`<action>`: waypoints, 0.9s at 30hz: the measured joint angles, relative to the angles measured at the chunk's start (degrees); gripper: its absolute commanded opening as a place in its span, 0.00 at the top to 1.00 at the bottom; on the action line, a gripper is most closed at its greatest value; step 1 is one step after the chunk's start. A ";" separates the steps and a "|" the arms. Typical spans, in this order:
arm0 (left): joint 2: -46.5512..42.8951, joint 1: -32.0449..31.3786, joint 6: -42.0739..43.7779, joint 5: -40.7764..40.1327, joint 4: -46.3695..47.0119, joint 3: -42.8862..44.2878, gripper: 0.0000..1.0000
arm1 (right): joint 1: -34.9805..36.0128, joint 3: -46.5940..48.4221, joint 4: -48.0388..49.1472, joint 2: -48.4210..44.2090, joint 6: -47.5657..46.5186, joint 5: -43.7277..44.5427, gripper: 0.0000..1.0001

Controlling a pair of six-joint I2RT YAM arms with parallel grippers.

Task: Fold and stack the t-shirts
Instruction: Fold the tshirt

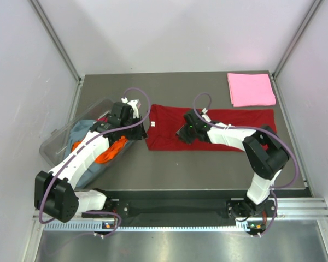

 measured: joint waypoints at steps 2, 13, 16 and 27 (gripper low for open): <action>0.00 0.00 -0.02 0.09 0.09 0.00 0.75 | 0.00 -0.11 0.17 -0.35 0.44 -0.11 0.71; 0.00 0.00 0.00 0.24 0.31 -0.02 0.75 | 0.00 -0.31 1.20 -0.61 1.55 -1.25 0.74; 0.00 0.00 -0.02 0.24 0.31 -0.02 0.75 | 0.00 -0.31 1.22 -0.61 2.14 -1.36 0.74; 0.02 0.00 0.00 0.24 0.33 -0.02 0.75 | 0.00 -0.31 1.09 -0.20 3.41 -1.42 0.73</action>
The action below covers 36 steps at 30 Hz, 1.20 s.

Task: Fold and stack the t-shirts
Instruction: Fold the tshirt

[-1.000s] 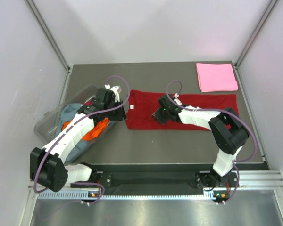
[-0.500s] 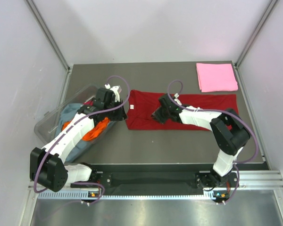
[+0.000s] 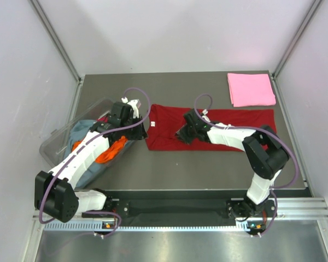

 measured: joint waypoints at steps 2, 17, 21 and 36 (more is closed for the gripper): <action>0.00 0.00 0.00 0.00 -0.02 0.00 0.75 | 0.00 0.00 -0.37 0.24 0.15 -0.02 0.74; 0.00 0.00 0.04 -0.04 0.00 0.00 0.75 | 0.00 -0.09 6.45 1.11 0.26 0.02 1.00; 0.00 0.00 0.07 -0.31 0.00 0.00 0.75 | -0.20 -0.02 8.98 1.14 -0.35 0.02 1.00; 0.28 0.00 -0.50 0.35 0.07 -0.55 0.76 | -2.03 4.22 11.89 4.13 -3.21 0.31 1.00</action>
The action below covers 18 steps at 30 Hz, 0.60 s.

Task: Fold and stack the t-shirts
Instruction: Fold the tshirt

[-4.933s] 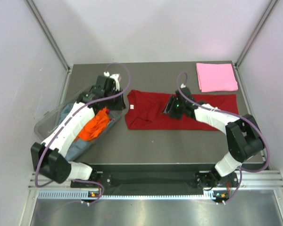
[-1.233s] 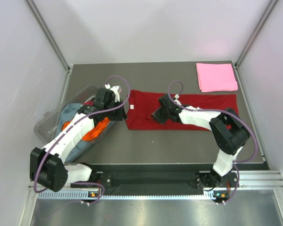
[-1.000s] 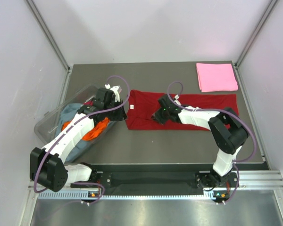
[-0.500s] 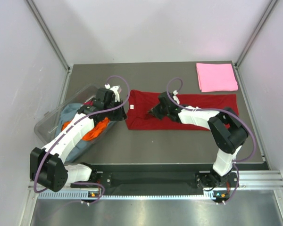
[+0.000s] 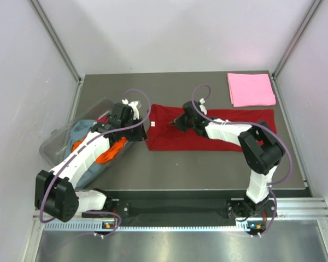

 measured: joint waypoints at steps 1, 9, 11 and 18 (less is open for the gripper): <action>0.00 0.00 -0.17 0.42 0.13 -0.48 0.77 | -0.22 0.46 0.04 0.22 -0.26 0.02 1.00; 0.94 -0.09 -2.03 2.43 0.94 -3.23 0.89 | -1.49 4.24 1.01 2.64 -2.01 0.26 1.00; 1.73 -0.35 -2.73 2.64 1.79 -3.48 0.89 | -1.66 4.94 1.03 3.23 -2.43 0.28 1.00; 5.51 -4.20 -5.25 2.40 5.33 -3.69 0.91 | -2.29 5.55 0.87 4.22 -3.34 0.44 1.00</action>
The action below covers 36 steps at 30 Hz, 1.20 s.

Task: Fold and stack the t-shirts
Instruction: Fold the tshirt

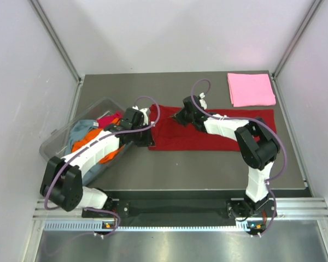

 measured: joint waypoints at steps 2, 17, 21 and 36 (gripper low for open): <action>1.68 -1.22 -0.52 -0.35 0.72 0.00 0.91 | -0.26 0.02 -0.11 0.09 -0.15 0.09 1.00; 11.13 -3.08 -3.28 -7.80 4.90 -0.07 0.92 | -1.40 0.02 0.02 0.11 -2.03 2.03 1.00; 12.90 -3.08 -3.28 -9.29 5.31 -0.07 0.93 | -1.46 0.48 0.00 0.11 -2.14 2.34 1.00; 15.52 -3.45 -3.26 -11.34 6.14 -0.07 0.93 | -1.53 1.62 0.04 0.11 -3.10 4.98 1.00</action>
